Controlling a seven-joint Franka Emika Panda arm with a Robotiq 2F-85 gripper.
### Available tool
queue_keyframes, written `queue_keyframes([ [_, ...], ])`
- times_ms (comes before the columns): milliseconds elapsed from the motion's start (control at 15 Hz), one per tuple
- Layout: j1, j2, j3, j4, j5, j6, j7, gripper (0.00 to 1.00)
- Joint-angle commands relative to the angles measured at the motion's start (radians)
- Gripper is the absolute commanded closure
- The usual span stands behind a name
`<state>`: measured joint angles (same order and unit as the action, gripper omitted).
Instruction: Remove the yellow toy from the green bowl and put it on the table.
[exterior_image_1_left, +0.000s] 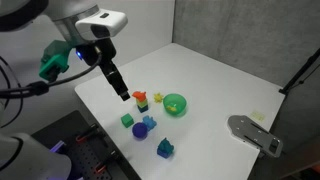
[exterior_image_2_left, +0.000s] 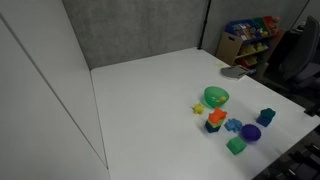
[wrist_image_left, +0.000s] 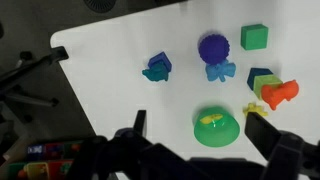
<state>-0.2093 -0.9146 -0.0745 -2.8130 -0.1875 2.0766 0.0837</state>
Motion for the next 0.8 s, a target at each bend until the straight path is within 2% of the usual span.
queue_keyframes([
  [0, -0.001, 0.0, 0.002, 0.002, 0.002, -0.003, -0.001, 0.0],
  [333, 0.006, 0.011, 0.005, 0.016, 0.011, -0.005, 0.004, 0.0],
  [733, 0.046, 0.061, 0.027, 0.112, 0.06, -0.034, 0.023, 0.0],
])
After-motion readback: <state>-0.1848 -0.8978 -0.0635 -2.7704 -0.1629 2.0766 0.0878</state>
